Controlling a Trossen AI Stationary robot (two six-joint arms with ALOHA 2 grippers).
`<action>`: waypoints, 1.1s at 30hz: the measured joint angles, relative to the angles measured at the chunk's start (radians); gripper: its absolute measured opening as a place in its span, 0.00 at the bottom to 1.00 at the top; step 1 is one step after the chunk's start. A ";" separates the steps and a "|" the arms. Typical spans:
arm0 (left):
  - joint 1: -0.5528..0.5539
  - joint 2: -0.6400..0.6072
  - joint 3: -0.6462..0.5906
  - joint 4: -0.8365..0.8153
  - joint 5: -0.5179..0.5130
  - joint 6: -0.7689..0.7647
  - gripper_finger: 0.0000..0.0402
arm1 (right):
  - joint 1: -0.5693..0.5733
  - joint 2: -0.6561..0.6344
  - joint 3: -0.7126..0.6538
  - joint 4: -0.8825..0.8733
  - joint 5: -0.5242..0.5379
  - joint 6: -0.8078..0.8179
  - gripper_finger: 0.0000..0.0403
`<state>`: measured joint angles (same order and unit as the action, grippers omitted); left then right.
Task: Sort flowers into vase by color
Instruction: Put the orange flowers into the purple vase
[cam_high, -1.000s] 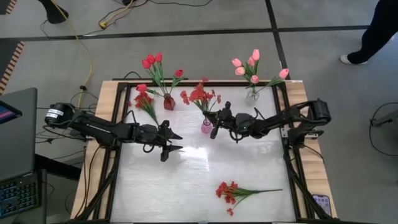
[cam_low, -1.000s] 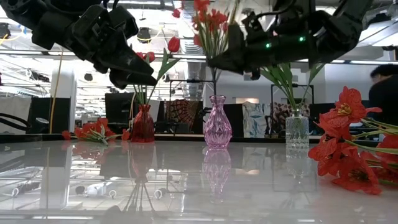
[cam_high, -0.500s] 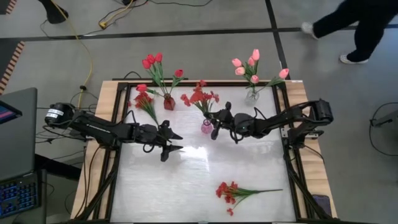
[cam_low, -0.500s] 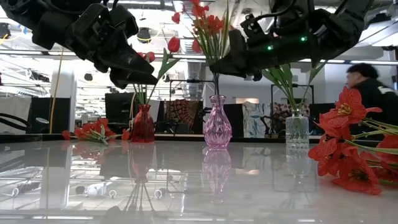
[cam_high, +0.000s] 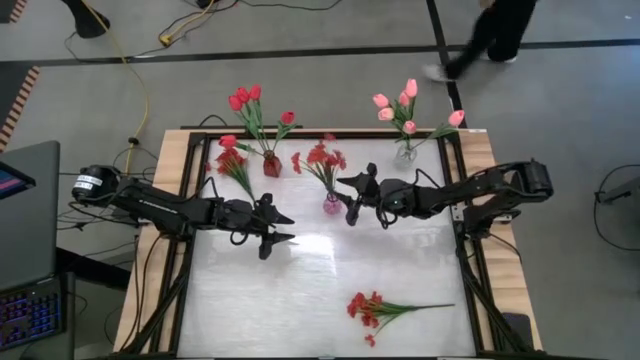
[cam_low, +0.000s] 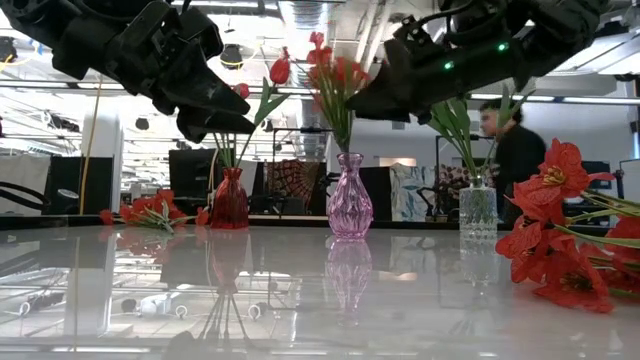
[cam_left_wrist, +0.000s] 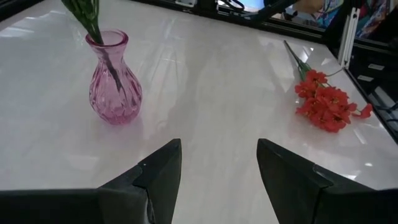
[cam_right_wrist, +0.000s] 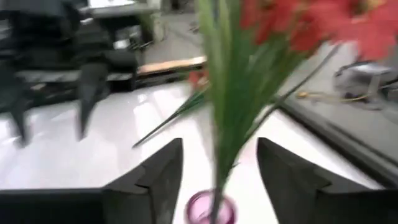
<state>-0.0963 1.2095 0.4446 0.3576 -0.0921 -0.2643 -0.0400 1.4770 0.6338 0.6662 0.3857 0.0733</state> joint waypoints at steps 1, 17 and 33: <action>0.000 0.000 0.000 0.000 0.000 -0.006 0.49 | 0.000 -0.013 0.000 -0.027 -0.028 0.009 0.57; 0.000 0.000 0.000 -0.069 0.088 -0.077 0.49 | 0.090 -0.305 0.009 -0.661 -0.391 0.169 0.75; -0.002 0.001 0.280 -0.673 -0.020 -0.047 0.49 | 0.526 -0.235 0.244 -1.097 -0.387 0.278 0.75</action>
<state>-0.0981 1.2102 0.7246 -0.3155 -0.1122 -0.3113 0.4856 1.2423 0.8778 -0.4306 -0.0017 0.3518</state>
